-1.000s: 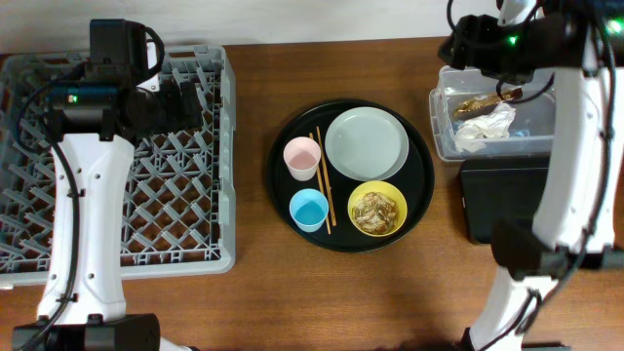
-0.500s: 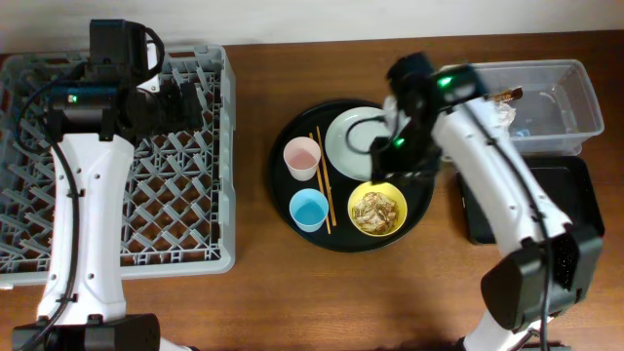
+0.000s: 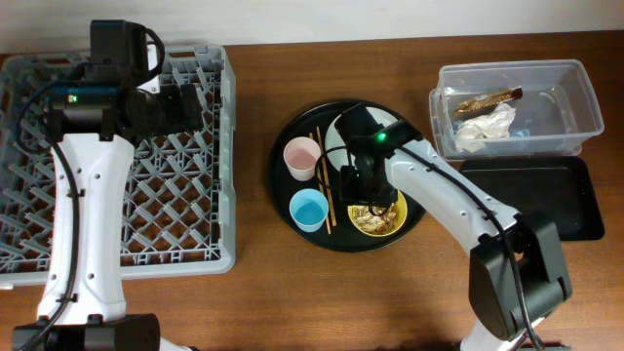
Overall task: Sort waste into correct bins and load items into the dishwasher rack
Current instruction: 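Move the right gripper to the yellow bowl and grasp its rim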
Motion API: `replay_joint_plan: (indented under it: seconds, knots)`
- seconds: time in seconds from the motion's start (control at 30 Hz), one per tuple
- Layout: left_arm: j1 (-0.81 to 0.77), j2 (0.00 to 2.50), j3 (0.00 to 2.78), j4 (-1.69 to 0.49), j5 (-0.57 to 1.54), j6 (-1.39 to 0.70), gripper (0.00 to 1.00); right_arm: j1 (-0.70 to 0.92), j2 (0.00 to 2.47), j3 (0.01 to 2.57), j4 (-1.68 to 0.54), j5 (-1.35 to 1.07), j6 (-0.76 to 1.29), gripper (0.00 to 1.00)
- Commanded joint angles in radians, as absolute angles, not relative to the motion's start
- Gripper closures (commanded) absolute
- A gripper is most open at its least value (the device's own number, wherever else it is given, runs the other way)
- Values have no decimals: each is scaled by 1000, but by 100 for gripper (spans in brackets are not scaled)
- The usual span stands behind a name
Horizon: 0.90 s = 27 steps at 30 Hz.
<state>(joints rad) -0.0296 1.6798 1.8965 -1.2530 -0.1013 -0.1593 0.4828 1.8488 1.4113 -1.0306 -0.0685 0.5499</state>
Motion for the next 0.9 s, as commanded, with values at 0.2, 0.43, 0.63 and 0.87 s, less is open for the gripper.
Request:
replay_joint_plan:
  seconds: [0.2, 0.43, 0.63, 0.87]
  knots:
    - [-28, 1689, 1912, -1254, -94, -171, 1, 494, 1849, 1403, -968, 28, 625, 60]
    - [-28, 1689, 1912, -1254, -94, -171, 1, 506, 1905, 1403, -933, 7, 746, 60]
    - [-28, 1689, 1912, -1254, -94, -171, 1, 511, 1922, 1403, -911, -4, 768, 61]
    - [-28, 1689, 1912, -1254, -94, -171, 1, 511, 1922, 1365, -912, 5, 768, 69]
